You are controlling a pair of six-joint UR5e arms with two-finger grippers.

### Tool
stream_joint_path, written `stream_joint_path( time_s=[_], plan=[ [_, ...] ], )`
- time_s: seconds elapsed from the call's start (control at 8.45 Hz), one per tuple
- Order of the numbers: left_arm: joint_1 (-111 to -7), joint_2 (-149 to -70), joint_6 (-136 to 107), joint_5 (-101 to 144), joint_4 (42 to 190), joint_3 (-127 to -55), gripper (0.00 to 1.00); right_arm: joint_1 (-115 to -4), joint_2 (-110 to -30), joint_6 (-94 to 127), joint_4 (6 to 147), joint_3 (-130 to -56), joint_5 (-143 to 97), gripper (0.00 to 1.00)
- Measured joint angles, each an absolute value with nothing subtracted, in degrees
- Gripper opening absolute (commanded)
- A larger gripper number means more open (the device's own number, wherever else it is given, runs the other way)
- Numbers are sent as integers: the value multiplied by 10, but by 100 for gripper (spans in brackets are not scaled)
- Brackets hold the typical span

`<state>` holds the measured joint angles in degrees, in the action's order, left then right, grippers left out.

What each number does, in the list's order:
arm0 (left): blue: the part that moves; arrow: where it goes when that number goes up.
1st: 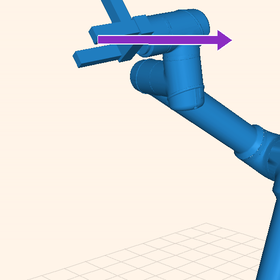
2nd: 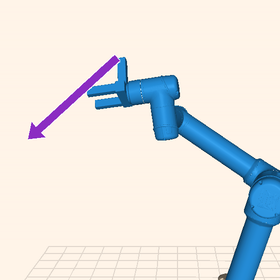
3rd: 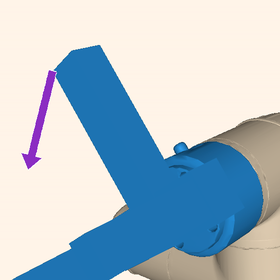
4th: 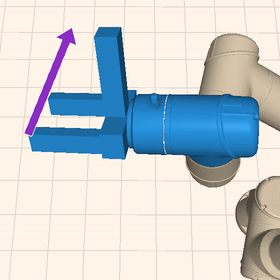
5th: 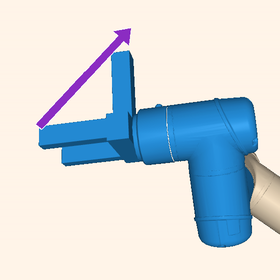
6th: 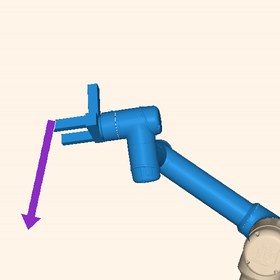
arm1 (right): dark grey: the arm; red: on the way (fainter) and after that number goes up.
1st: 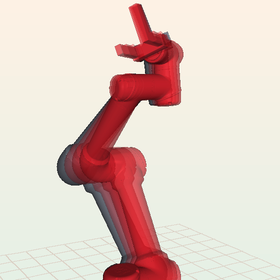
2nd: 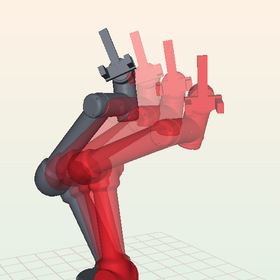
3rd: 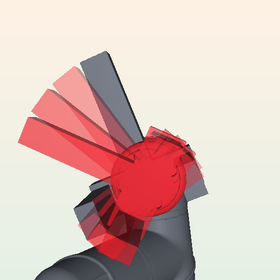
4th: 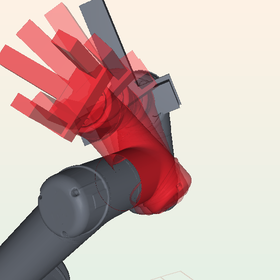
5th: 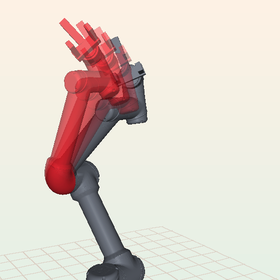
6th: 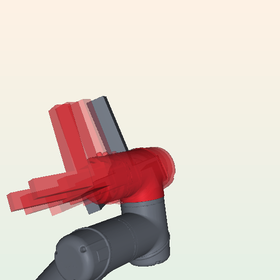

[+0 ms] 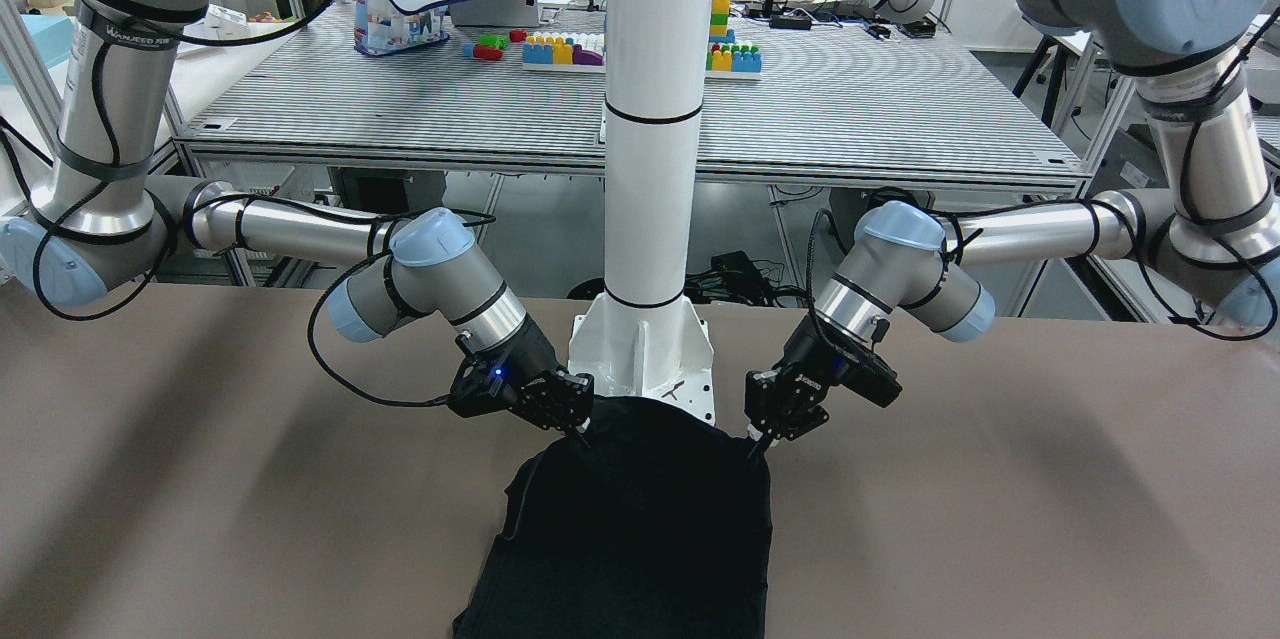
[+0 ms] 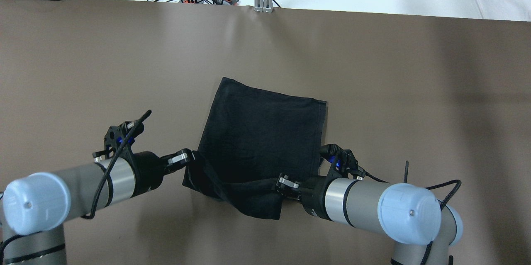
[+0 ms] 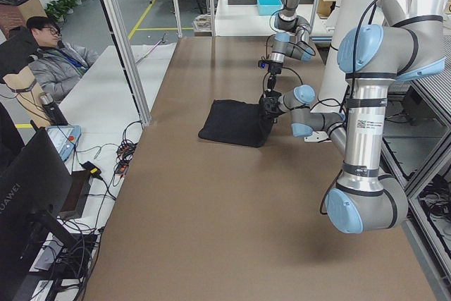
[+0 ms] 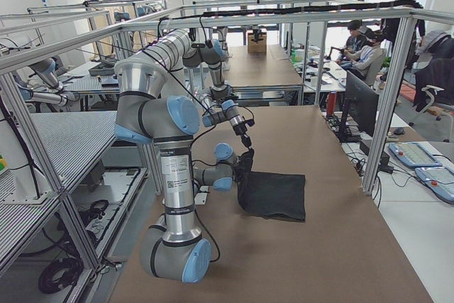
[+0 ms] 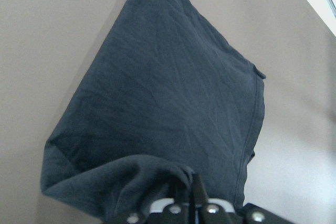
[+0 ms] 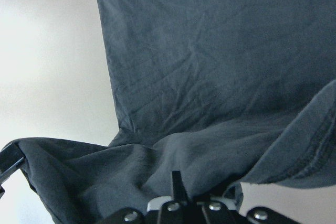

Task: Fold clothes
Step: 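Lift the near end with both grippers and fold it over toward the far end, then lay the folded end down on the bundle with both grippers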

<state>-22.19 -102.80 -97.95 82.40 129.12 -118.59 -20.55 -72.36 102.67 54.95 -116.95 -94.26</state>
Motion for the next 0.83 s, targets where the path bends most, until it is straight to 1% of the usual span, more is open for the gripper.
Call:
stream_joint_path(
  time_s=[0.35,0.59,0.83],
  plan=[
    [-306,-1077,-973,894,1291,-1119,0,-240,-694,1026,547,-1109,-937,0],
    [-328,-1089,-966,906,1291,-1100,0,-264,-677,1026,545,-1067,-936,0],
    [-333,-1128,-964,907,1291,-1061,0,-280,-673,1029,543,-1053,-935,0]
  ],
)
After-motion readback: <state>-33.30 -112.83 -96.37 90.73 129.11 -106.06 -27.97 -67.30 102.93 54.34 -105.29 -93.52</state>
